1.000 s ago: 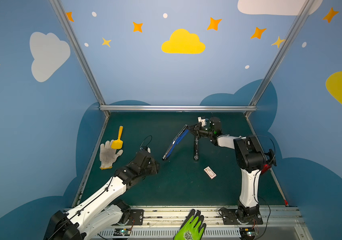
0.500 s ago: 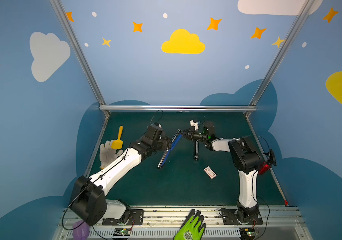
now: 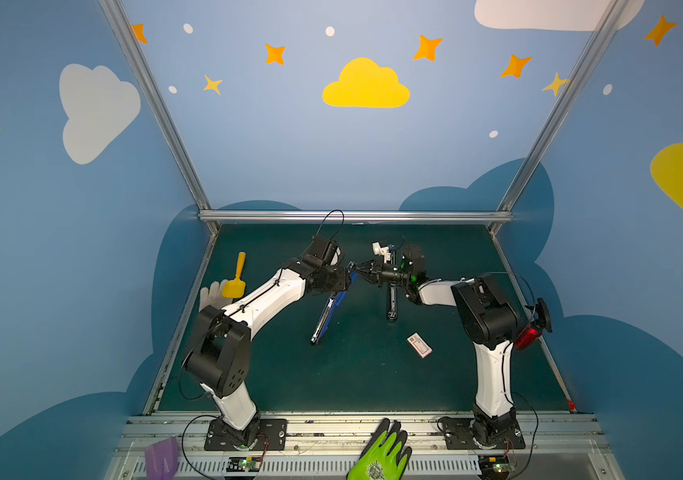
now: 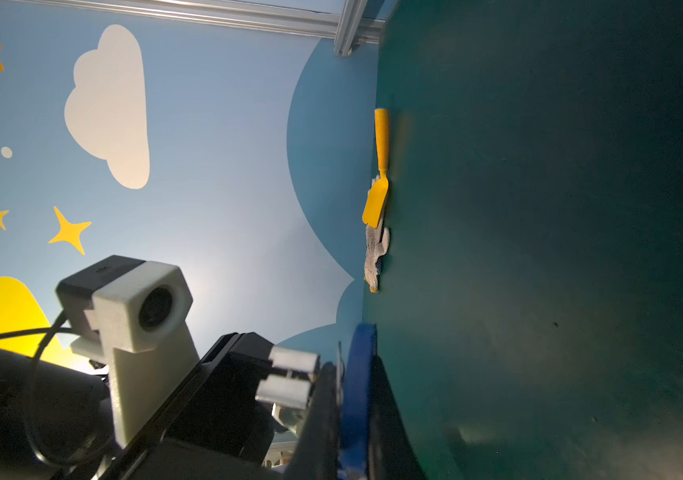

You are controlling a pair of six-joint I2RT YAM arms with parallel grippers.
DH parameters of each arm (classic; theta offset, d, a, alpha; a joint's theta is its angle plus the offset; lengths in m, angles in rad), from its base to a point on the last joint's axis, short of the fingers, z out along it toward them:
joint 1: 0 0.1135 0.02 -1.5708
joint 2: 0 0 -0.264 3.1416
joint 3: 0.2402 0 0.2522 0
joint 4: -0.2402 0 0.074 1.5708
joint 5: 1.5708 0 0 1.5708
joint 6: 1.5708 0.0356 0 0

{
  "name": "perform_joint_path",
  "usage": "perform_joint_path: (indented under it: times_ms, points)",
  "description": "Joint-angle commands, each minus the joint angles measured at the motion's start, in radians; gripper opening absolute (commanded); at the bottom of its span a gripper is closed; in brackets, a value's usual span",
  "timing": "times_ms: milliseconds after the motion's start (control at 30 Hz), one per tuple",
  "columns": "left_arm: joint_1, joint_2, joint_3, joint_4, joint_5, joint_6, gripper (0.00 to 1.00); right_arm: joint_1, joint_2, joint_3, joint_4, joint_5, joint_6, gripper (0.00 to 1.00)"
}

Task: Load the staples into the stapler

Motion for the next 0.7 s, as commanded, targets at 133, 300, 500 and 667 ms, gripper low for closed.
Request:
perform_joint_path:
  times_ms: [133,300,500,667]
  points:
    - [0.003,0.064,0.07,-0.051,0.049,0.066,0.25,0.006,0.009,0.026,0.106,-0.057,0.053,0.0]
    - [0.005,0.079,0.08,-0.067,0.04,0.089,0.05,0.002,0.018,0.028,0.098,-0.064,0.049,0.0]
    - [0.005,0.1,0.107,-0.109,0.012,0.146,0.04,-0.026,-0.015,0.005,-0.033,-0.046,-0.042,0.31]
    - [0.005,0.132,0.161,-0.192,-0.098,0.232,0.04,-0.068,-0.132,-0.058,-0.196,-0.031,-0.162,0.41]
